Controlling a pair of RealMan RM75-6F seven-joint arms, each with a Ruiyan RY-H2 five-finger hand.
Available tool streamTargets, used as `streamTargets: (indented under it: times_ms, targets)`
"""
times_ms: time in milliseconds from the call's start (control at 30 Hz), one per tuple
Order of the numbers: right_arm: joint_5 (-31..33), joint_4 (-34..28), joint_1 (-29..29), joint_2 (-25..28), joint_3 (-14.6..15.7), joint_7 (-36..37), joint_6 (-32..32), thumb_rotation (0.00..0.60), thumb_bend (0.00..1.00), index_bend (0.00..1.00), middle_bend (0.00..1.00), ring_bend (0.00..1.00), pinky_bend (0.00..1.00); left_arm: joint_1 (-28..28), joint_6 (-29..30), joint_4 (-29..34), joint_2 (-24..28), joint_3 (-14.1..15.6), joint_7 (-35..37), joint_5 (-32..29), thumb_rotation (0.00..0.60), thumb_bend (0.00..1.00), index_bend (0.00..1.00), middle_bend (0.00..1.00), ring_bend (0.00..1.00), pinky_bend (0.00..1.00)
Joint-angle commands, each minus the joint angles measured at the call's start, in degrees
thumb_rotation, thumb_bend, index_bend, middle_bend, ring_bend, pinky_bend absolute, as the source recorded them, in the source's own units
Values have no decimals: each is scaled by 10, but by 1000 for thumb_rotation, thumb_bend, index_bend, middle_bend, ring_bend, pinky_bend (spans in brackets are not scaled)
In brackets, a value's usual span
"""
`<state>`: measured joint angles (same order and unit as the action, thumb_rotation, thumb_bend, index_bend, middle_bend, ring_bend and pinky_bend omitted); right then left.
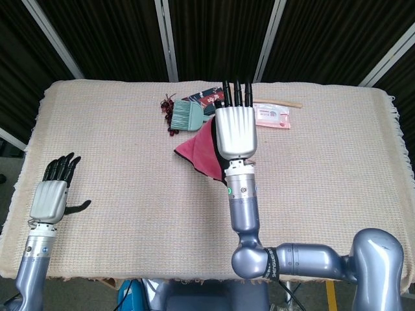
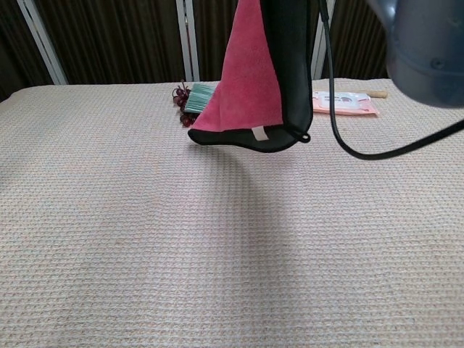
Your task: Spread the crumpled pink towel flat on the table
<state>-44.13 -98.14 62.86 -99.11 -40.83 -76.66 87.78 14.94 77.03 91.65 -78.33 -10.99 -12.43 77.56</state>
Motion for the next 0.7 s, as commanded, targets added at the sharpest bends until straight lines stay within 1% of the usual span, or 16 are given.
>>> streamTargets:
  times_ms: [33,133,200,267,567,667,700]
  targets:
    - [33,30,48,-1,-17,-66,42,600,548,565,140,0,0,5,-5,-10,-2,-2,8,-5,600,0,8,0,0,0]
    - [47,46,80,-1,-14,-137,85,600,549,565,140,0,0,12,-9,-17,-1,-6,17,-9,600,0,10,0,0,0]
    - [65,45,95,-5,-24,-154,103,600,549,565,139,0,0,17,-12,-19,-1,-8,20,-10,600,0,10,0,0,0]
    - [74,44,102,-6,-30,-153,111,600,549,565,139,0,0,20,-14,-20,-1,-9,22,-10,600,0,11,0,0,0]
    - [118,40,104,-2,-19,-149,142,600,549,565,139,0,0,30,-17,-18,-7,-1,20,-7,600,0,12,0,0,0]
    - [129,36,107,-3,-17,-147,147,600,549,565,139,0,0,35,-14,-15,-15,-2,15,-5,600,0,12,0,0,0]
    - [133,34,110,-5,-13,-147,148,600,549,565,139,0,0,43,-13,-11,-24,-6,10,-2,600,0,10,0,0,0]
